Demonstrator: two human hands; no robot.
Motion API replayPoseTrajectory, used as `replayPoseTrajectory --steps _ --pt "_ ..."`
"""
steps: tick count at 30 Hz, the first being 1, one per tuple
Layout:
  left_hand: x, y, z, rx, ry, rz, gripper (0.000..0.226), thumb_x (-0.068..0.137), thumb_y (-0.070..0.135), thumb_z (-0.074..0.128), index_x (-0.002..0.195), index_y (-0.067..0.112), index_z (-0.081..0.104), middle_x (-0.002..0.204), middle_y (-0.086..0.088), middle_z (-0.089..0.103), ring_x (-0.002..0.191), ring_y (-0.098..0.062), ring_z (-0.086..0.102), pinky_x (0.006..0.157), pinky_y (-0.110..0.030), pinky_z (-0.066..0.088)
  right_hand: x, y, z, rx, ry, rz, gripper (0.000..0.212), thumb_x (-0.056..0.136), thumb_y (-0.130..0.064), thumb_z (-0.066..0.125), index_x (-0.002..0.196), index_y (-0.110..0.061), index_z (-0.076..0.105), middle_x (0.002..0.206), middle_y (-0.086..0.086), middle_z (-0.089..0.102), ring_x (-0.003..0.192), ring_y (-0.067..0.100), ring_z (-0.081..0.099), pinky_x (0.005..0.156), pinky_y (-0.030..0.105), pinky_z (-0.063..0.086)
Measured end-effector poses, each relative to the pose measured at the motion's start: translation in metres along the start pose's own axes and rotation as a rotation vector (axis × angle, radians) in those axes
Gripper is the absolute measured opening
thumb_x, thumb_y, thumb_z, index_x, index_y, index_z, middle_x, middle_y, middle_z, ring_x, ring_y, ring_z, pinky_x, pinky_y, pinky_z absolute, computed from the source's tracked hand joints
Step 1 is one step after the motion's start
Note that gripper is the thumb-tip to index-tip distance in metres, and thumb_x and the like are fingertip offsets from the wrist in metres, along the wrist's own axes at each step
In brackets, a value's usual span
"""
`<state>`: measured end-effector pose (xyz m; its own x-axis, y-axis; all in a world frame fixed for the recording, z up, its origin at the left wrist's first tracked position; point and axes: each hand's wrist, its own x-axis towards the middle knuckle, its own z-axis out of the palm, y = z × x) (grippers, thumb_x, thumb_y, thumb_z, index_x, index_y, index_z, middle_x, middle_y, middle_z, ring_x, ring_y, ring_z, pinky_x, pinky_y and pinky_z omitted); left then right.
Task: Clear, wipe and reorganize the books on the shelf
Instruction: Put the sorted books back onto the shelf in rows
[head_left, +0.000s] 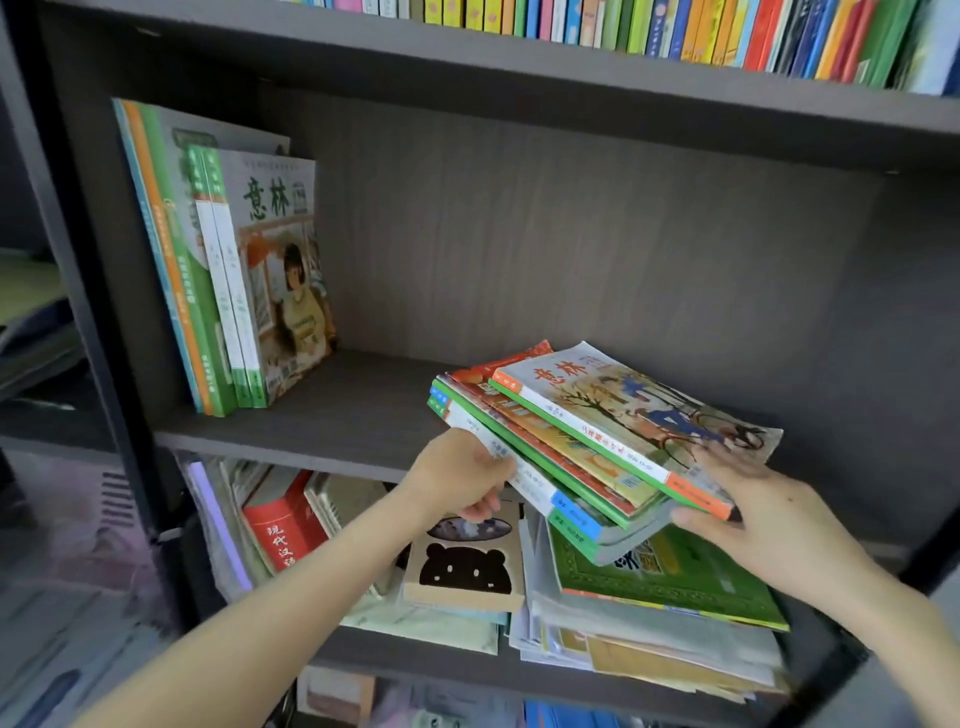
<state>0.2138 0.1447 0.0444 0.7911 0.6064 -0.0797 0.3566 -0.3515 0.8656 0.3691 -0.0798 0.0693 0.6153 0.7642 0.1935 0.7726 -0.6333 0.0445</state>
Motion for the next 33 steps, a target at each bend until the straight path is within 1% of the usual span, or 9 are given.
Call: replayPoseTrajectory --steps 3,6,12,17,22,24,27,30,33 --pt "-0.006 -0.003 -0.005 -0.095 -0.001 -0.008 0.025 0.096 0.021 0.056 0.072 0.014 0.059 0.063 -0.005 0.061 0.052 -0.013 0.056 0.054 -0.023 0.053 -0.002 -0.003 -0.01 -0.181 0.001 -0.058 0.073 0.091 -0.062 0.036 0.151 -0.021 0.027 0.154 0.001 0.034 0.14 0.017 0.034 0.113 0.029 0.024" --pt "-0.012 -0.006 -0.019 -0.168 0.039 -0.051 0.028 0.096 0.028 0.056 0.08 0.006 0.064 0.067 -0.007 0.065 0.054 -0.012 0.061 0.054 -0.021 0.055 -0.001 0.0 -0.024 0.012 0.106 -0.081 0.046 0.088 -0.054 0.047 0.117 -0.023 0.065 0.092 -0.003 0.072 0.081 0.018 0.064 0.076 0.035 0.048" --pt "-0.008 0.041 -0.039 -0.546 0.021 -0.047 0.055 0.087 0.058 0.054 0.093 0.003 0.061 0.091 -0.019 0.072 0.079 -0.028 0.073 0.071 -0.034 0.06 0.008 -0.06 -0.021 0.369 0.574 -0.166 0.04 0.093 -0.048 0.053 0.067 -0.018 0.058 0.037 -0.011 0.032 0.035 0.006 0.038 0.043 0.016 0.031" --pt "0.02 0.059 -0.066 -0.619 0.237 -0.104 0.035 0.087 0.014 0.066 0.11 -0.01 0.056 0.1 -0.028 0.067 0.076 -0.034 0.07 0.06 -0.041 0.06 0.018 -0.122 0.001 0.53 0.66 -0.314 0.045 0.092 -0.049 0.046 0.088 -0.009 0.068 0.039 -0.014 0.019 0.035 0.002 0.028 0.046 0.008 0.029" --pt "0.013 0.06 -0.099 -0.453 0.585 0.089 0.019 0.087 0.006 0.06 0.098 -0.009 0.062 0.081 -0.016 0.068 0.065 -0.024 0.069 0.061 -0.04 0.061 0.027 -0.164 -0.002 0.568 0.758 -0.44 0.058 0.098 -0.049 0.037 0.11 -0.002 0.067 0.063 -0.004 0.06 0.05 0.005 0.044 0.055 0.011 0.032" --pt "0.003 0.061 -0.11 -0.296 0.703 0.197 0.018 0.085 0.009 0.061 0.093 -0.006 0.064 0.086 -0.015 0.07 0.074 -0.026 0.07 0.068 -0.044 0.06 0.031 -0.18 0.001 0.461 0.767 -0.441 0.039 0.09 -0.032 0.061 0.111 0.001 0.065 0.078 0.006 0.071 0.055 0.016 0.063 0.054 0.015 0.041" --pt "-0.013 0.052 -0.117 -0.111 0.784 0.361 0.014 0.086 0.009 0.061 0.097 0.008 0.052 0.09 -0.005 0.068 0.08 -0.018 0.067 0.067 -0.035 0.059 0.044 -0.215 0.023 0.337 0.558 -0.314 0.066 0.055 -0.008 0.088 0.113 0.007 0.061 0.082 0.016 0.071 0.063 0.027 0.07 0.049 0.025 0.052" --pt "-0.018 0.033 -0.12 -0.057 0.856 0.444 0.025 0.087 0.01 0.061 0.102 0.014 0.042 0.092 -0.004 0.069 0.078 -0.015 0.067 0.059 -0.027 0.056 0.069 -0.246 0.037 0.436 0.407 -0.268 0.073 0.068 -0.007 0.08 0.131 0.012 0.046 0.113 0.03 0.063 0.095 0.041 0.067 0.073 0.047 0.059" --pt "-0.017 0.02 -0.128 -0.023 0.888 0.486 0.028 0.089 0.01 0.06 0.104 0.017 0.038 0.099 -0.002 0.068 0.078 -0.01 0.066 0.055 -0.017 0.052 0.094 -0.272 0.036 0.681 0.229 -0.262 0.072 0.098 -0.019 0.049 0.152 -0.004 0.003 0.155 0.018 0.026 0.135 0.029 0.042 0.107 0.037 0.039"
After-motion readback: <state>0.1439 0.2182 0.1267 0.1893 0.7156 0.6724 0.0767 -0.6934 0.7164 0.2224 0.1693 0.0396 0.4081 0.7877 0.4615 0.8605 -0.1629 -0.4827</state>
